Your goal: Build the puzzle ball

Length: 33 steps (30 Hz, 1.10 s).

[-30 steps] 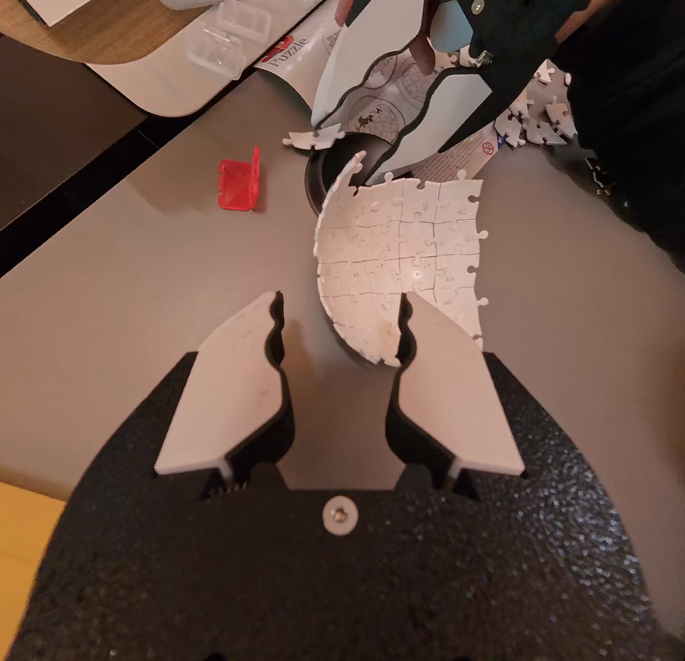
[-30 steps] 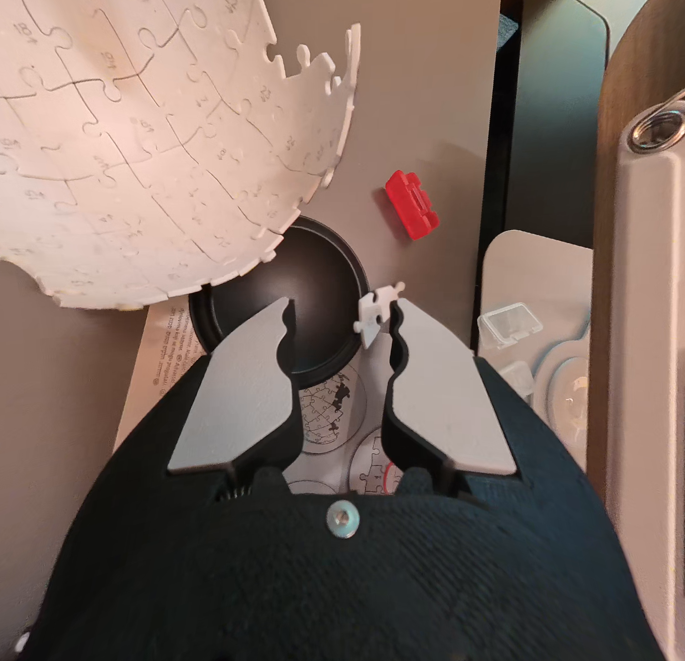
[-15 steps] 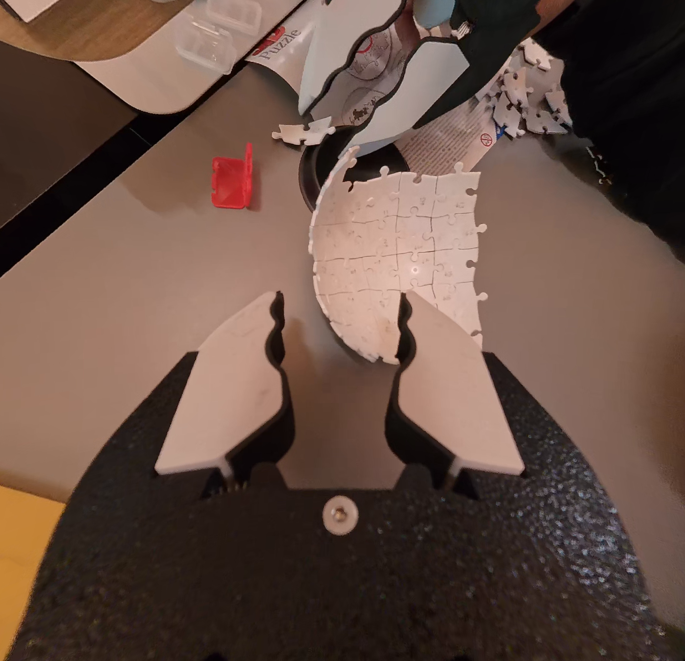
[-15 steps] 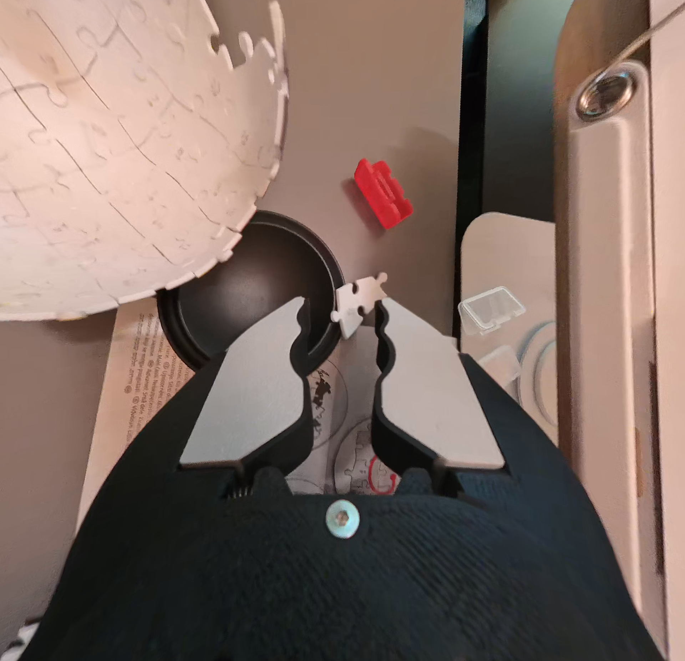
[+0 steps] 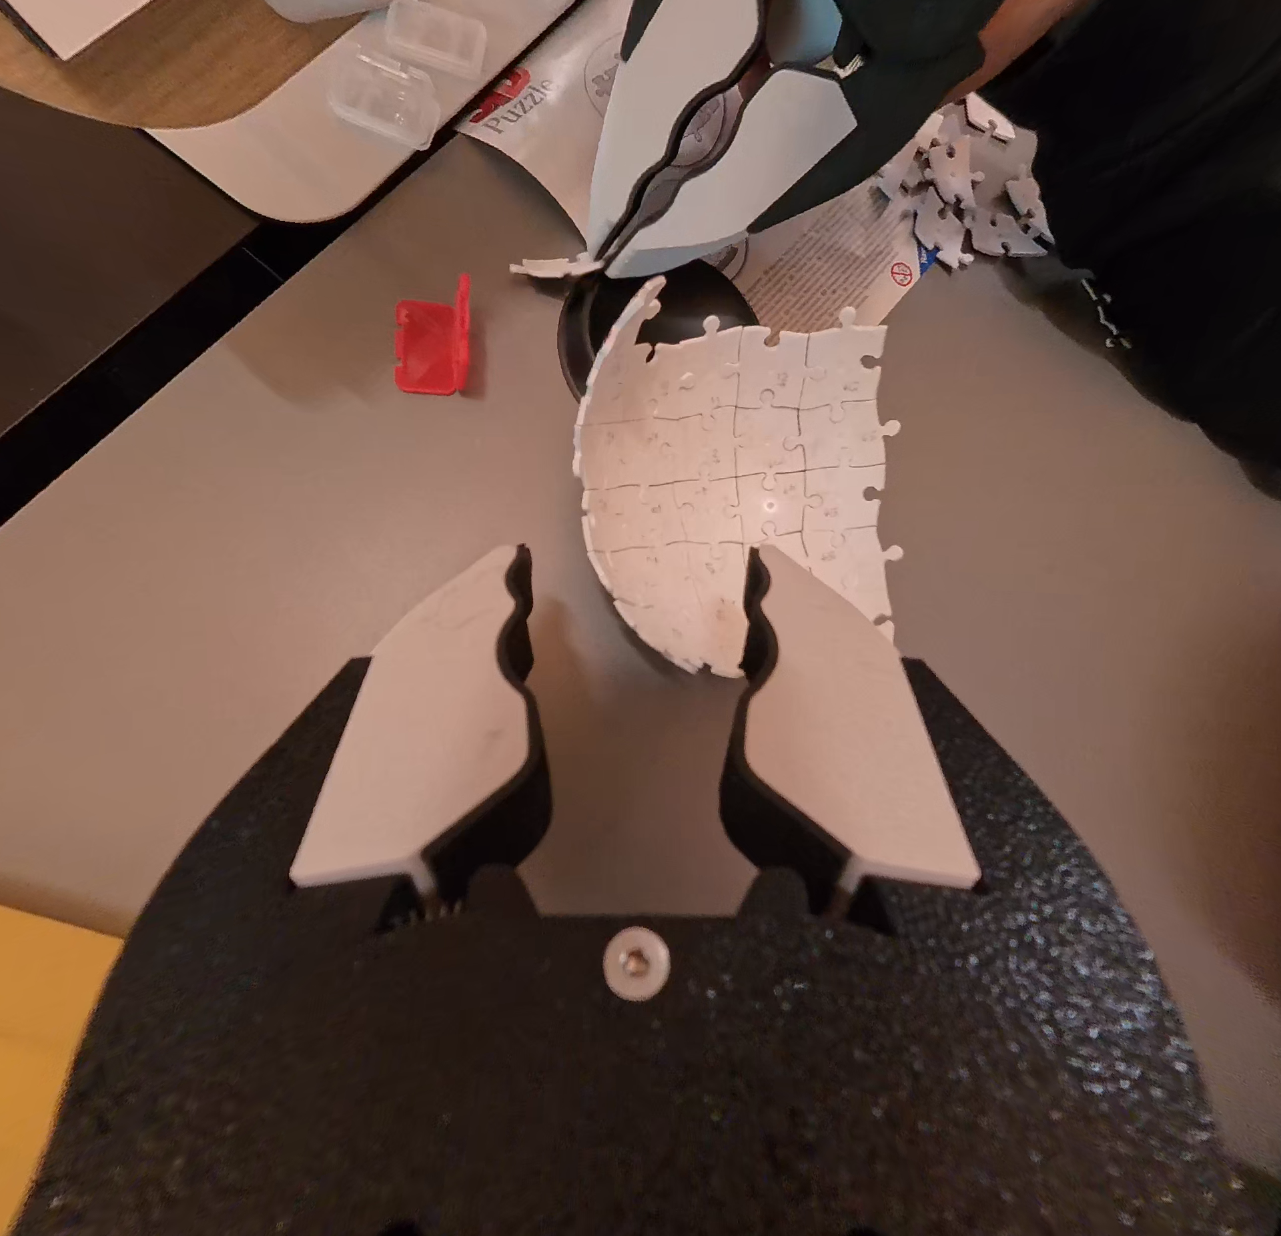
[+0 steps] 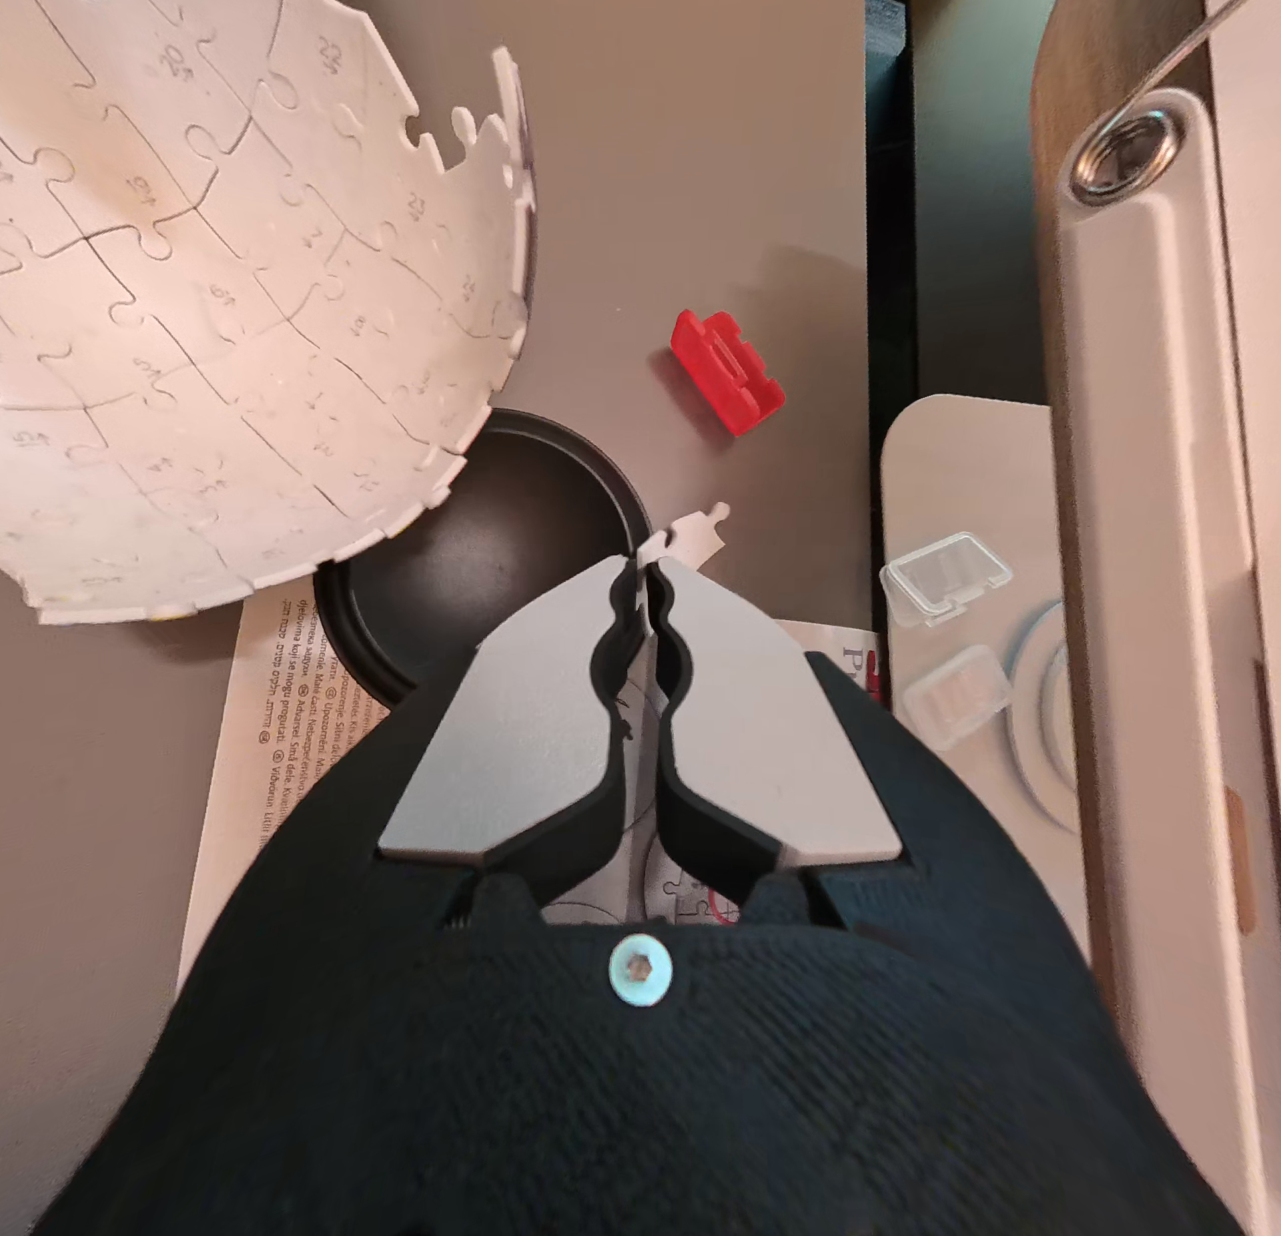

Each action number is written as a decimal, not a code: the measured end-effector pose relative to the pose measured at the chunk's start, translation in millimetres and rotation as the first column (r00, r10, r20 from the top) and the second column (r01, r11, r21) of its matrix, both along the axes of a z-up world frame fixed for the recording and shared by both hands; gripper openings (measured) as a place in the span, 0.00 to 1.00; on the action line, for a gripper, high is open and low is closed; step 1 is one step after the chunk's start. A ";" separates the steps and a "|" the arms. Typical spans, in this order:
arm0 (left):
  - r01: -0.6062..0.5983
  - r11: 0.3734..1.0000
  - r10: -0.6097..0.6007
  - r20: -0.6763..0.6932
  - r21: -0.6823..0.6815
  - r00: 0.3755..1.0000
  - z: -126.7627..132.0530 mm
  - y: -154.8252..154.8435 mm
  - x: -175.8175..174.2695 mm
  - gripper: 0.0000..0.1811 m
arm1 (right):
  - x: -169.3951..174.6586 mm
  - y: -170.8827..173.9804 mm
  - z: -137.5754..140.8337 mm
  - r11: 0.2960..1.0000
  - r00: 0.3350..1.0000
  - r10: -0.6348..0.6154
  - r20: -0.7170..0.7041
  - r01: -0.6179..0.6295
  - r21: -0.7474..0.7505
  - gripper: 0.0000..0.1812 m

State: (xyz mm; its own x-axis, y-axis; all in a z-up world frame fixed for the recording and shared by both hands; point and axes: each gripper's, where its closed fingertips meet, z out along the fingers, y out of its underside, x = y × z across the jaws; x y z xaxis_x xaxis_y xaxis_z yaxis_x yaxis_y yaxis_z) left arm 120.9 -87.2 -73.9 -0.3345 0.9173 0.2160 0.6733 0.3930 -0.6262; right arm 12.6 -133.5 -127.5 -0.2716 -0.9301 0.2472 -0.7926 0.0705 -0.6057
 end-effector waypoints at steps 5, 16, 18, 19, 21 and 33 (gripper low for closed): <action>-0.006 1.000 0.006 -0.005 -0.013 1.000 3.6 -1.2 1.2 0.32 | -0.6 -1.3 14.3 0.994 1.000 0.002 0.004 -0.002 -0.109 0.01; -0.109 0.992 0.088 -0.260 -0.069 0.962 75.5 7.2 -24.6 0.31 | -56.0 50.5 122.9 0.761 0.947 -0.318 -0.047 0.226 -0.609 0.01; -0.072 0.993 0.042 -0.299 -0.092 0.953 90.0 23.7 -38.4 0.30 | -50.5 78.5 144.5 0.682 0.937 -0.344 -0.054 0.210 -0.700 0.01; -0.054 0.993 0.018 -0.315 -0.106 0.949 96.3 32.6 -45.4 0.30 | -45.4 92.6 152.9 0.643 0.935 -0.352 -0.055 0.198 -0.740 0.01; -0.045 0.993 0.003 -0.354 -0.111 0.935 107.6 48.9 -59.6 0.31 | -33.4 119.5 165.3 0.575 0.932 -0.357 -0.054 0.174 -0.800 0.01; -0.241 0.901 -0.009 -0.571 -0.361 0.821 134.9 124.7 -65.2 0.29 | 5.2 211.3 177.6 0.535 0.943 -0.284 0.176 0.308 -0.787 0.01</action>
State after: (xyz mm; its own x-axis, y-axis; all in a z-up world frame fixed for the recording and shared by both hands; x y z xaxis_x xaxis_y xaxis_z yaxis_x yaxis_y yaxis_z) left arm 55.7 37.5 61.1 -0.3841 0.9231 0.0187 0.1342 0.0758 -0.9880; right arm 17.8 77.8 50.1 -0.5105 -0.2236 0.8303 -0.8038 -0.2190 -0.5531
